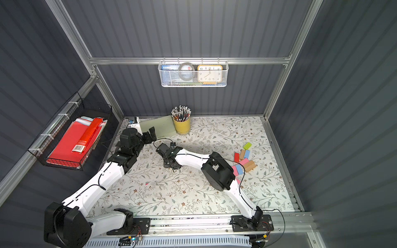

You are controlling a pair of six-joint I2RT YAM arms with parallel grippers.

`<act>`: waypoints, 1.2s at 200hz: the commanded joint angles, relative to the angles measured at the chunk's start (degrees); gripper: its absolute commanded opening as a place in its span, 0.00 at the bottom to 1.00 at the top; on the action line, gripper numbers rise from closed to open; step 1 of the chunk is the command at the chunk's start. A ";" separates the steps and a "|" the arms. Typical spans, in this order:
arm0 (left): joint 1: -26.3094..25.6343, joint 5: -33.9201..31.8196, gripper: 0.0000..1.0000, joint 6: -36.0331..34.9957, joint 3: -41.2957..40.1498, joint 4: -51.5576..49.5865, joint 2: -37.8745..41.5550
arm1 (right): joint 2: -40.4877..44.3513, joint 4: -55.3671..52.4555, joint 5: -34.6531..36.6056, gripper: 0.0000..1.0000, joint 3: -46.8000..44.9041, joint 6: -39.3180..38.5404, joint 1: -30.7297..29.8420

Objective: Assemble the number 8 with building blocks
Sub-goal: Assemble the building block at the center of the board.

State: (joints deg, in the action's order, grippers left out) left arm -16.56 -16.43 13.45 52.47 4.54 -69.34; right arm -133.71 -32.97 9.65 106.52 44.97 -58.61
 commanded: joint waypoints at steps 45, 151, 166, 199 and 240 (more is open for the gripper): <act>-0.05 -0.84 0.99 0.58 -0.69 0.67 1.40 | -2.83 -0.77 1.05 0.32 0.88 0.28 0.46; -0.04 -0.69 1.00 0.48 -0.61 0.56 1.05 | -4.53 -0.16 -0.12 0.29 1.93 -0.63 1.57; -0.05 -0.70 0.99 0.46 -0.61 0.56 0.89 | -4.81 -0.25 -0.26 0.29 2.25 -0.68 1.57; -0.04 -0.69 0.99 0.52 -0.54 0.56 0.82 | -5.34 -0.51 -0.16 0.32 2.73 -0.33 1.86; -0.05 -0.57 0.99 0.44 -0.60 0.58 0.85 | -5.54 -0.77 -0.20 0.41 3.08 0.25 2.10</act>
State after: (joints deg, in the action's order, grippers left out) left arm -16.56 -16.40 13.45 52.45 4.54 -69.34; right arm -136.22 -31.33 9.43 109.93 44.88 -57.10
